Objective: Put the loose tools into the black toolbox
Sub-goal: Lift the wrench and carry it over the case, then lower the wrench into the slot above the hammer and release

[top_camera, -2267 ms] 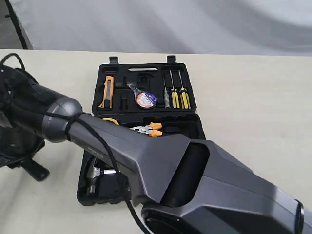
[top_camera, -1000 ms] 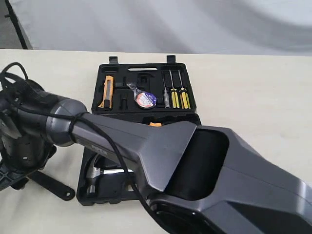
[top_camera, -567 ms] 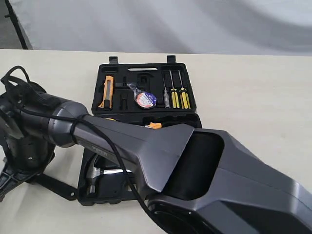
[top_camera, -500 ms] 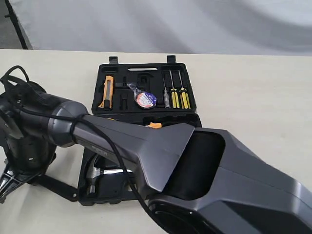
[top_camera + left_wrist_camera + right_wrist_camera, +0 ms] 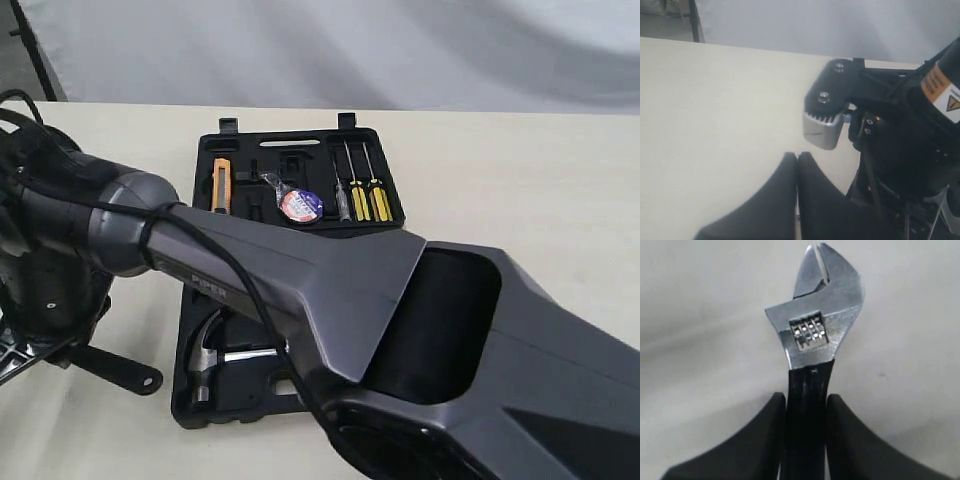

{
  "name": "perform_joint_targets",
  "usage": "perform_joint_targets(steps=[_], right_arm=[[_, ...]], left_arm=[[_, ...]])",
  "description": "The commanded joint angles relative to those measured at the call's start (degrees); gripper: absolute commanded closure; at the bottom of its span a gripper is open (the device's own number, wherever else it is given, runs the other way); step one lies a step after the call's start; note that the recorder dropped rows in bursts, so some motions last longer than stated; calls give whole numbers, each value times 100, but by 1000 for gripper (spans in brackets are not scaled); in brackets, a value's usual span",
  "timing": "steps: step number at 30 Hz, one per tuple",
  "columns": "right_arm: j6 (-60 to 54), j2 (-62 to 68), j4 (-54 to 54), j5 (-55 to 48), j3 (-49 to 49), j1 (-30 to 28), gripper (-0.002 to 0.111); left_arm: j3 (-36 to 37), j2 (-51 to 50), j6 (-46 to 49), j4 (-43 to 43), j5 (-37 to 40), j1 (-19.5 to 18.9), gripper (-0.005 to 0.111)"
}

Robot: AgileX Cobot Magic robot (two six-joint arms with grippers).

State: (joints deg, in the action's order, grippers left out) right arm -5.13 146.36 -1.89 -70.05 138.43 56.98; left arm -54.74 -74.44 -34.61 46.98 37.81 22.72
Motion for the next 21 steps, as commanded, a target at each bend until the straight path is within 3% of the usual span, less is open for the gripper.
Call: perform_joint_targets(steps=[1,12,21], right_arm=[[-189,-151,348,9,12,-21,109],[-652,-915,536,9,-371,-260,109],[-1571,-3148,536,9,-3708,-1374,109]], left_arm=[[53,46,-59,-78,-97,-19,105],[53,46,-59,-78,-97,-19,105],[53,46,-59,-78,-97,-19,105]])
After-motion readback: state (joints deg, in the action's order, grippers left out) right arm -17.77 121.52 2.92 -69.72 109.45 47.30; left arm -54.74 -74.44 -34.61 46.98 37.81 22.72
